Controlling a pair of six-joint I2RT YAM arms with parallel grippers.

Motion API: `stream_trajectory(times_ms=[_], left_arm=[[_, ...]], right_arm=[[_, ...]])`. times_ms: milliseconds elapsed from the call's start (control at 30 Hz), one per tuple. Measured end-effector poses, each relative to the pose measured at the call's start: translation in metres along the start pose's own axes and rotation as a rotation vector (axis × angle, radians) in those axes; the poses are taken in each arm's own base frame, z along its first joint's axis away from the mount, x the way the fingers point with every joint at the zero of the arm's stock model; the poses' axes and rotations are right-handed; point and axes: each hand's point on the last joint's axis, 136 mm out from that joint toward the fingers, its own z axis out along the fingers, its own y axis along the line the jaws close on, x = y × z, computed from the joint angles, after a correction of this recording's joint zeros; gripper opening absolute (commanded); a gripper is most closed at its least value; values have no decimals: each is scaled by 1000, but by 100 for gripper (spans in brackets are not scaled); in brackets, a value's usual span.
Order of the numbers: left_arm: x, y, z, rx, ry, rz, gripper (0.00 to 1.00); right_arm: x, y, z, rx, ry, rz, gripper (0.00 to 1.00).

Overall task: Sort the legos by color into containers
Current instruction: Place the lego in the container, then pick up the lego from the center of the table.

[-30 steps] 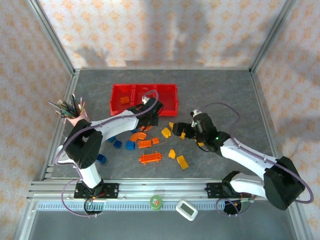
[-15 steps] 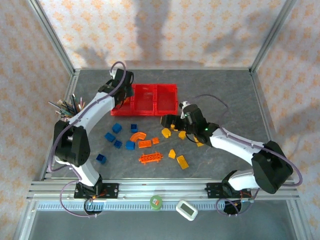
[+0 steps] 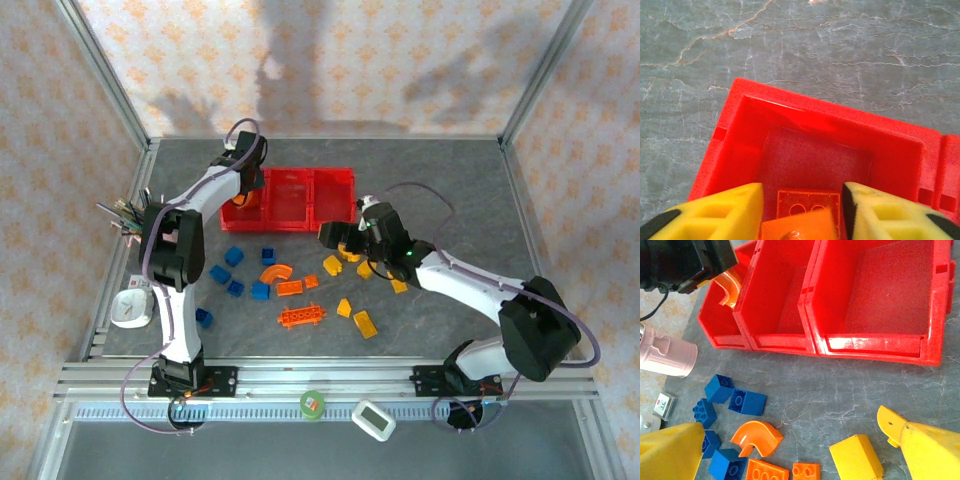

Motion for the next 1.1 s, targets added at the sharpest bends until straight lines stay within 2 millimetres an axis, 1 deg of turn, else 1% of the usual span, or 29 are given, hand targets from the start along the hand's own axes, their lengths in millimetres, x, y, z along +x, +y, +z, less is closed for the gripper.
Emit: stream_trajectory(times_ms=[167,267,333,433,500,533,600,700,800,833,900,1000,1100], left_arm=[[-7,-1,-7,11,-13,-4,59],[-13,-3,-20,41,-24,-12,60],[-15,-3,-34,75,-32,-19,61],[-12,-2,-69,131,-53,-21,64],[-6,-4,-92,168,-72,-13,65],[-1,-8,-105,191,-81,-3,66],[18,-16,-125,228,-83,30,68],[53,-28,-143,273,-60,88,70],[88,-35,-152,297,-20,139,72],[97,-36,-153,300,-9,153,72],[121,-38,-156,306,24,190,74],[149,-39,-161,315,63,229,76],[174,-36,-164,320,95,247,78]], right_arm=[[-8,2,-1,9,-22,-18,100],[-9,1,-2,19,-25,-28,100],[-7,-2,-3,32,-17,-36,100],[-3,-7,-4,56,-1,-48,100],[1,-11,-6,70,10,-54,100],[3,-13,-7,78,17,-57,100],[10,-18,-11,88,30,-59,100],[21,-27,-16,103,51,-58,100],[34,-36,-19,119,76,-55,100],[37,-38,-20,120,82,-55,100],[46,-43,-21,123,98,-50,100],[58,-50,-24,127,121,-35,100],[67,-54,-27,123,131,-17,100]])
